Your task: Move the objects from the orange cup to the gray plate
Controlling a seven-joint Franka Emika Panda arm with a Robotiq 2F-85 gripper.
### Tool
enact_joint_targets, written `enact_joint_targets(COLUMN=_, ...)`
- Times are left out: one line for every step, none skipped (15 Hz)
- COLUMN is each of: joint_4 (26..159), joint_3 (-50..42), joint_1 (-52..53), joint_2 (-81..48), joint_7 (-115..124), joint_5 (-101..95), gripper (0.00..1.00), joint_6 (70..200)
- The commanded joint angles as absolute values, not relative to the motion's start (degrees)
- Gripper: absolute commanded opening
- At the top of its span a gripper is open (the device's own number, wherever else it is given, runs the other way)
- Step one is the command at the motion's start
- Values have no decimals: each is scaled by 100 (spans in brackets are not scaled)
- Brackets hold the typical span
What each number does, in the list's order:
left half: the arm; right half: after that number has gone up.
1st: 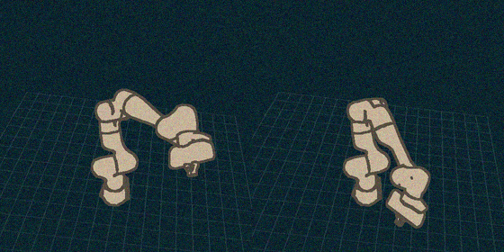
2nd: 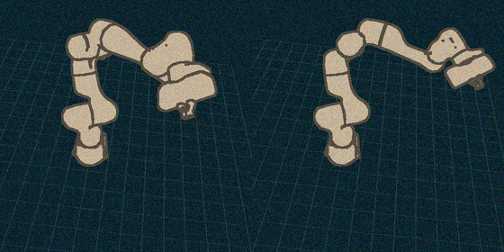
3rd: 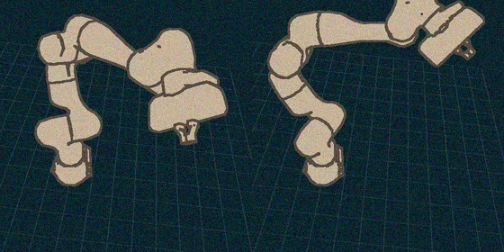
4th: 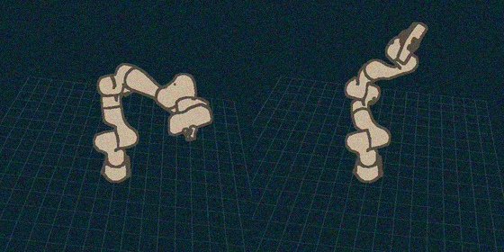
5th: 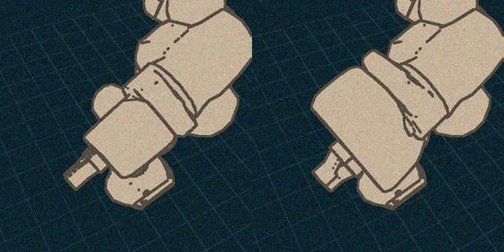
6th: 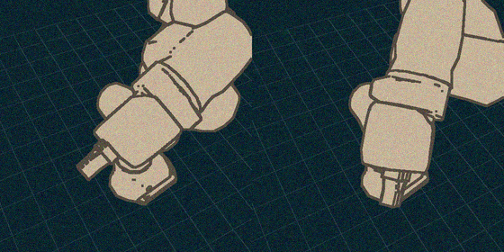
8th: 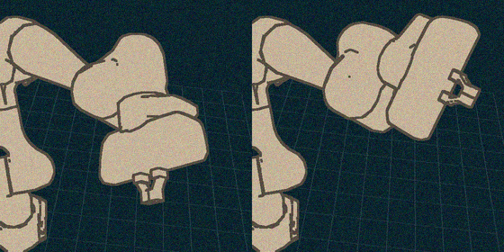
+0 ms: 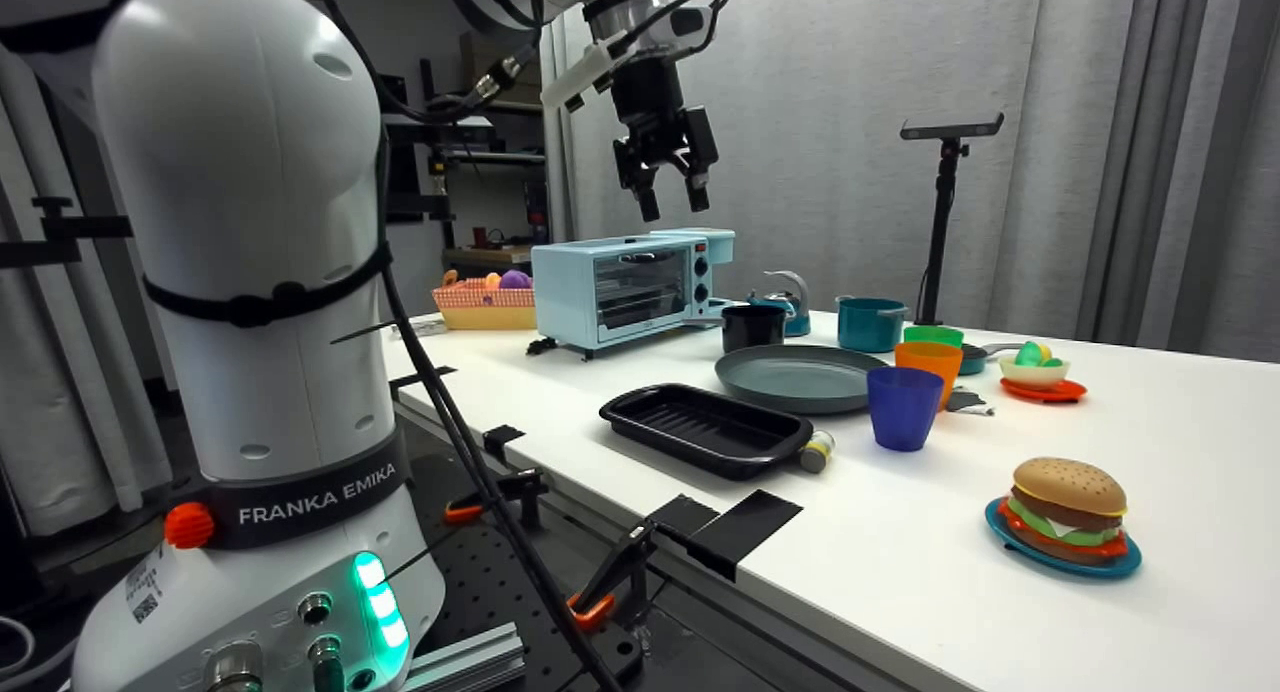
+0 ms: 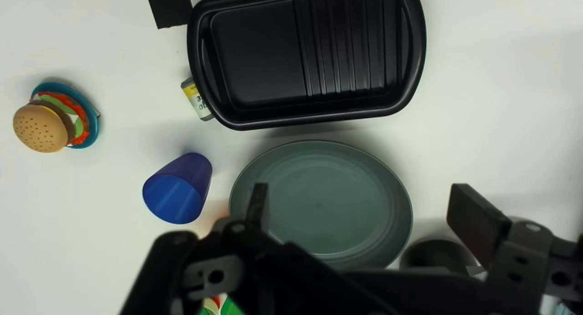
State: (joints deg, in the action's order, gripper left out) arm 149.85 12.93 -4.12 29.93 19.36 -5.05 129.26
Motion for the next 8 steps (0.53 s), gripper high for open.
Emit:
enact_joint_targets(joint_4=14974, joint_3=1174, joint_1=-290, joint_2=2980, joint_7=1992, joint_5=-582, gripper=100, joint_6=12904)
enact_joint_targets(joint_4=14974, joint_3=1174, joint_1=-290, joint_2=2980, joint_7=1992, joint_5=-582, gripper=100, joint_6=12904)
enact_joint_targets(joint_4=14974, joint_3=1174, joint_1=-290, joint_2=2980, joint_7=1992, joint_5=-582, gripper=100, joint_6=12904)
enact_joint_targets(joint_4=14974, joint_3=1235, joint_1=-329, joint_2=2931, joint_7=2080, joint_5=-668, gripper=100, joint_6=12906)
enact_joint_targets(joint_4=14963, joint_3=1314, joint_1=-412, joint_2=2852, joint_7=2228, joint_5=-806, gripper=100, joint_6=12927)
enact_joint_targets(joint_4=14952, joint_3=1311, joint_1=-424, joint_2=2786, joint_7=2286, joint_5=-838, gripper=100, joint_6=12942)
enact_joint_targets(joint_4=14935, joint_3=1331, joint_1=-456, joint_2=2719, joint_7=2436, joint_5=-897, gripper=100, joint_6=12924)
enact_joint_targets(joint_4=14924, joint_3=1350, joint_1=-484, joint_2=2666, joint_7=2582, joint_5=-956, gripper=100, joint_6=12910)
